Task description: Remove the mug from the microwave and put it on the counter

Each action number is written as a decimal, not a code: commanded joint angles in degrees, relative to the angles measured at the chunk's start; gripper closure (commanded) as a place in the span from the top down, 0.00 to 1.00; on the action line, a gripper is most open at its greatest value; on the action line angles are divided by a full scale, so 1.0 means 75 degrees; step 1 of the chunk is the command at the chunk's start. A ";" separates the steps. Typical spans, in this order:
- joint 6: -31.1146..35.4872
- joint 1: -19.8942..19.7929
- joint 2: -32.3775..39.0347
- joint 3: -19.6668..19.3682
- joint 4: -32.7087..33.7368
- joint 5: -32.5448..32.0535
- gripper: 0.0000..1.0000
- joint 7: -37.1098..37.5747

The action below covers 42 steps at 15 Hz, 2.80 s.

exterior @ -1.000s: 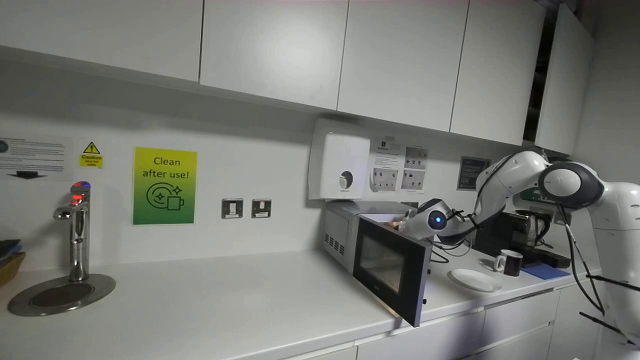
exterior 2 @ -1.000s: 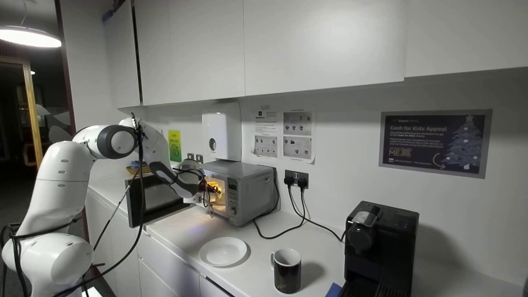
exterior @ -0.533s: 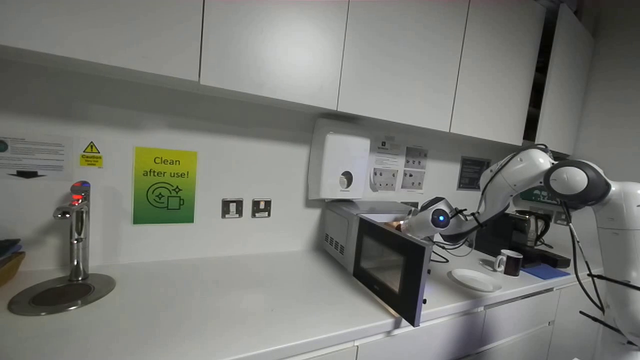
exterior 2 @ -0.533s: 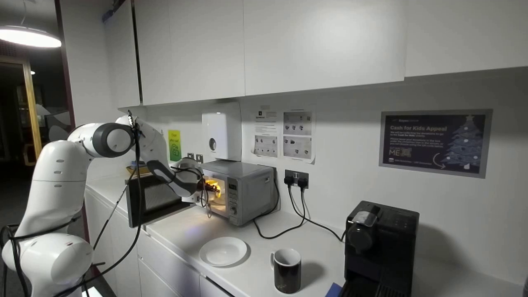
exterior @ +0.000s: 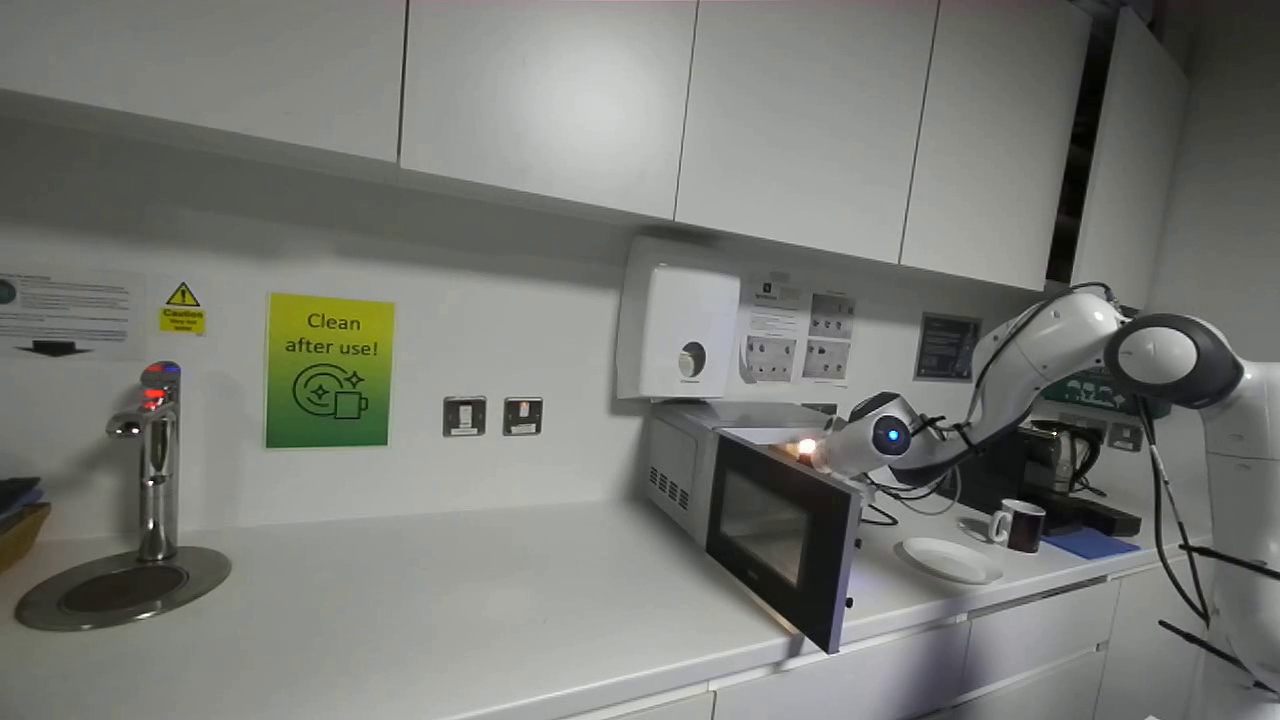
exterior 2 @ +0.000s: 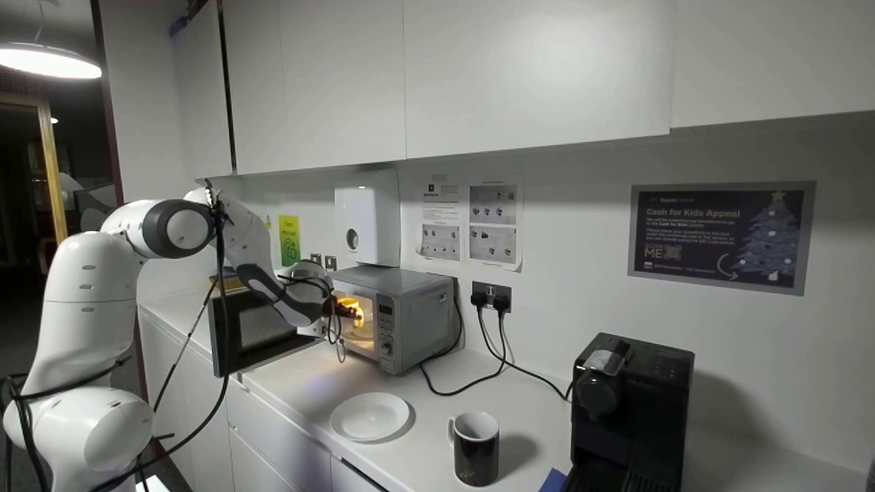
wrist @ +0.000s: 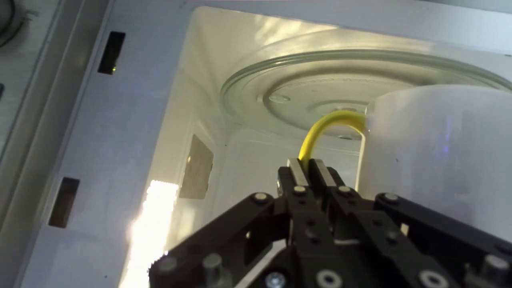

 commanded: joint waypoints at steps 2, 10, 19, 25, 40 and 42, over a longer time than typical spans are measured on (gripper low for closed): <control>-0.0459 0.0051 -0.0901 -0.0011 -0.0804 -0.0200 0.02 0.0259; -0.0574 0.0051 -0.1681 0.0020 -0.1758 -0.0188 0.02 0.0155; -0.0634 0.0040 -0.2477 0.0066 -0.2835 -0.0113 0.02 -0.0059; -0.0901 -0.0011 -0.3097 0.0064 -0.3436 -0.0056 0.02 -0.0212; -0.0683 -0.0042 -0.2967 0.0017 -0.3595 -0.0011 0.02 -0.0109; -0.0723 -0.0034 -0.2944 0.0009 -0.3634 -0.0144 0.02 0.0086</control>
